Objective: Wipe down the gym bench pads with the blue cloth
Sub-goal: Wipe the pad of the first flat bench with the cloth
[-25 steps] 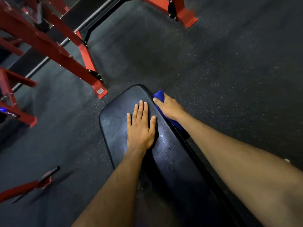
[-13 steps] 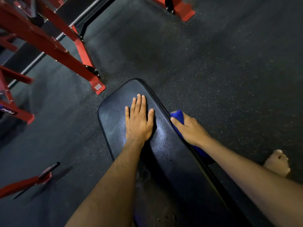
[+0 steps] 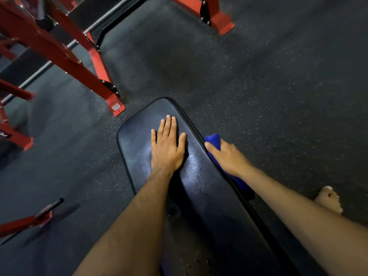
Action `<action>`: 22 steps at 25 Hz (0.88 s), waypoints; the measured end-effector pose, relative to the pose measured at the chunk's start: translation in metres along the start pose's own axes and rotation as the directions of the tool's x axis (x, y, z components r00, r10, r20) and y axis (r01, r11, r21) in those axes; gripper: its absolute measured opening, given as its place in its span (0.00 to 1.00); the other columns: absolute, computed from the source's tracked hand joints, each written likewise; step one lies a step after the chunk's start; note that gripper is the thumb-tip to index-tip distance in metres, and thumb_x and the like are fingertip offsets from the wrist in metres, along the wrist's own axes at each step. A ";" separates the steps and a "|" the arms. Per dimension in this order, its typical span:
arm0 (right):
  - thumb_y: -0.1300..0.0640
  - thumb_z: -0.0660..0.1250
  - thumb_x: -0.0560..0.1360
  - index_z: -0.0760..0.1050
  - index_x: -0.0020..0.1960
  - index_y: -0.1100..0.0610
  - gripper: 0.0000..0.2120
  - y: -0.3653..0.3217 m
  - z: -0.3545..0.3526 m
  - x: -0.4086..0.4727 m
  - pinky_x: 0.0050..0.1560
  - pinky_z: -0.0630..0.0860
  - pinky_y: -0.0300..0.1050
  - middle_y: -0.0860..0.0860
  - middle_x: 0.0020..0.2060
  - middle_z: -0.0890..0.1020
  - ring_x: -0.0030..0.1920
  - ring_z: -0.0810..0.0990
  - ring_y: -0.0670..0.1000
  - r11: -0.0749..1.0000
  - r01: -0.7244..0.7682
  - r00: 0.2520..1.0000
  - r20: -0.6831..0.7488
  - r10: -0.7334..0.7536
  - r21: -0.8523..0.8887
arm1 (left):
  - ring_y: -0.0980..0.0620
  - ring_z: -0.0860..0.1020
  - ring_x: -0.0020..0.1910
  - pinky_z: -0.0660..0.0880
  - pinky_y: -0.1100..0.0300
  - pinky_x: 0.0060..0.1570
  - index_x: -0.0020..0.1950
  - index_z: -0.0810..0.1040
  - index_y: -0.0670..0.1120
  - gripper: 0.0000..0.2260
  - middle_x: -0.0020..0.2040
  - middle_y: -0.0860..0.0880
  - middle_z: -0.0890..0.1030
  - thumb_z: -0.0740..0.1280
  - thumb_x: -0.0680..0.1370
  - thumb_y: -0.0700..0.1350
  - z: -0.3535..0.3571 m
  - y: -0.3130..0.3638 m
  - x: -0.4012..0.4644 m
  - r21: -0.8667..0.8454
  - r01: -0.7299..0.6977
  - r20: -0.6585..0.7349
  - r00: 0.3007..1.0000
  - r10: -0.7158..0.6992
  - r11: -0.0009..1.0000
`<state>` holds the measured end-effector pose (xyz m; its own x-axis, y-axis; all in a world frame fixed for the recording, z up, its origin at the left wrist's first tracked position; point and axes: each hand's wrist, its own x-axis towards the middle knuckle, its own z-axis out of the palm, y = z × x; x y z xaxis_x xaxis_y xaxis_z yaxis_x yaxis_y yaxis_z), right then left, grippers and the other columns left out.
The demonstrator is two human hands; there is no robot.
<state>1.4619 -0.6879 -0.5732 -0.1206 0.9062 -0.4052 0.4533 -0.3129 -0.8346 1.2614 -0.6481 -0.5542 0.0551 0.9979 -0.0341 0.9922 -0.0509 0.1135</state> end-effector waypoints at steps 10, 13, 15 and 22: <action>0.37 0.55 0.81 0.67 0.73 0.51 0.26 -0.013 -0.048 -0.032 0.66 0.69 0.53 0.57 0.68 0.76 0.67 0.74 0.59 0.979 0.096 0.994 0.063 -0.086 -0.181 | 0.52 0.40 0.83 0.37 0.46 0.80 0.84 0.44 0.48 0.29 0.84 0.50 0.42 0.48 0.87 0.57 -0.020 0.032 -0.037 -0.088 0.070 0.037 0.997 -0.067 0.994; 0.37 0.55 0.81 0.68 0.71 0.48 0.24 0.015 -0.036 -0.084 0.65 0.69 0.52 0.56 0.67 0.76 0.66 0.75 0.58 0.998 0.020 0.999 0.032 -0.018 -0.062 | 0.53 0.41 0.83 0.35 0.50 0.79 0.84 0.46 0.47 0.28 0.85 0.50 0.45 0.47 0.87 0.55 -0.006 0.079 -0.111 -0.170 0.107 0.024 0.994 -0.105 0.980; 0.38 0.55 0.81 0.68 0.72 0.48 0.24 0.035 -0.019 -0.119 0.65 0.68 0.50 0.56 0.67 0.76 0.67 0.74 0.57 1.000 -0.014 0.999 0.042 0.013 0.019 | 0.54 0.41 0.83 0.36 0.50 0.80 0.84 0.46 0.47 0.27 0.85 0.50 0.45 0.45 0.87 0.55 0.002 0.093 -0.133 -0.122 0.124 0.036 0.992 -0.120 0.985; 0.38 0.56 0.81 0.72 0.71 0.52 0.25 0.024 -0.003 -0.048 0.65 0.69 0.49 0.56 0.66 0.78 0.66 0.75 0.57 0.969 -0.122 0.992 0.044 0.115 0.216 | 0.55 0.43 0.83 0.36 0.53 0.79 0.84 0.49 0.48 0.29 0.85 0.51 0.48 0.43 0.85 0.57 0.014 0.093 -0.125 -0.040 0.130 -0.033 0.991 -0.131 0.991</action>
<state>1.4816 -0.7381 -0.5724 -0.1061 0.8507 -0.5149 0.2629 -0.4754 -0.8396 1.3479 -0.7778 -0.5538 -0.0795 0.9967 -0.0157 0.9857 0.0810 0.1477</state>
